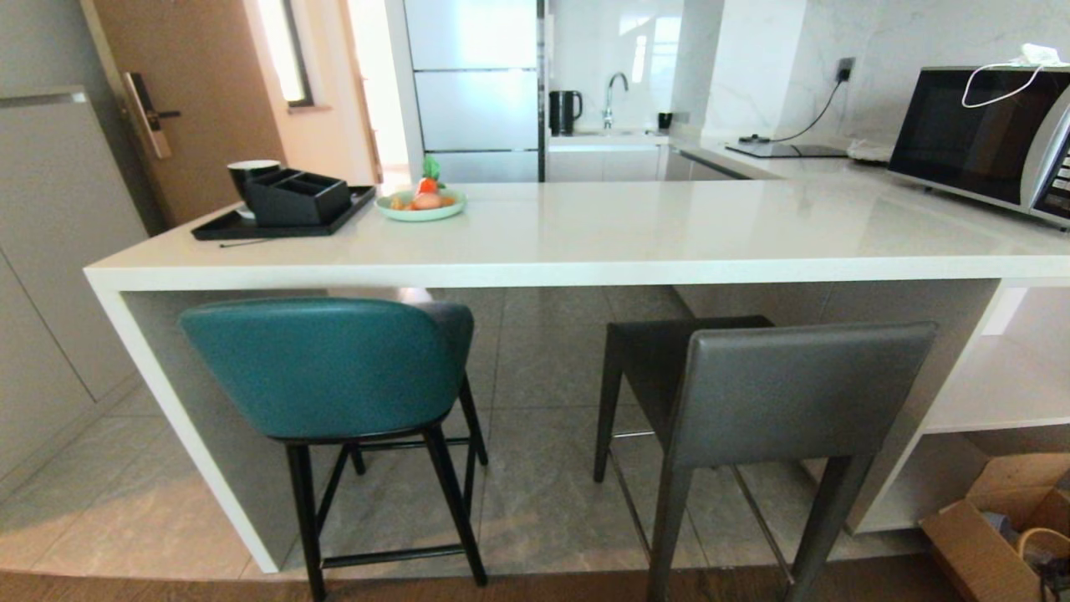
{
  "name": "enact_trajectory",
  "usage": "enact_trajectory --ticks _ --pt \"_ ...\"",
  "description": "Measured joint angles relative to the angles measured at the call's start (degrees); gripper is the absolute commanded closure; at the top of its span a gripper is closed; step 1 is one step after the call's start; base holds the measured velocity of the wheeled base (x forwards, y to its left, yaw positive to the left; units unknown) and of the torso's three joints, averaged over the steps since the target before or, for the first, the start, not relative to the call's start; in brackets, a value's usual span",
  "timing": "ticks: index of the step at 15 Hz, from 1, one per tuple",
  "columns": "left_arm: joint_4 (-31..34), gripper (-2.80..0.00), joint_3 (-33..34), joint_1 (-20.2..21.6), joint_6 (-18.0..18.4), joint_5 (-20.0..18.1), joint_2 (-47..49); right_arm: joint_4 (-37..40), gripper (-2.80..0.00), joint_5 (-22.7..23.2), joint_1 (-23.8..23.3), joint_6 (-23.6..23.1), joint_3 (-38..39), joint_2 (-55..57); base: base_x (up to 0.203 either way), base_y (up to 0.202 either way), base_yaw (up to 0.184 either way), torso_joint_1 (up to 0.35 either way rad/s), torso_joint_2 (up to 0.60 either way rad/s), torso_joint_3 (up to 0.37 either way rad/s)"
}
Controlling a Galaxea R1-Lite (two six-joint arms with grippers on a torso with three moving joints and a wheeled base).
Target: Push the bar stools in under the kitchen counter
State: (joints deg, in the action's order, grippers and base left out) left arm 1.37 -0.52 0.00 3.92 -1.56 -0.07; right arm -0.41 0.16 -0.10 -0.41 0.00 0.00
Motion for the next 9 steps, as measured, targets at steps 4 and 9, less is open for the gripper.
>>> enact_trajectory --ticks 4,9 --pt "0.0 0.00 0.0 0.0 0.0 0.0 0.0 0.0 0.00 0.0 0.0 0.1 0.0 0.0 0.000 0.000 0.000 0.000 0.00 0.000" --pt "0.0 0.00 0.0 0.0 0.0 0.0 0.0 -0.1 0.00 0.0 0.0 0.2 0.0 0.0 0.000 0.000 0.000 0.000 0.00 0.000"
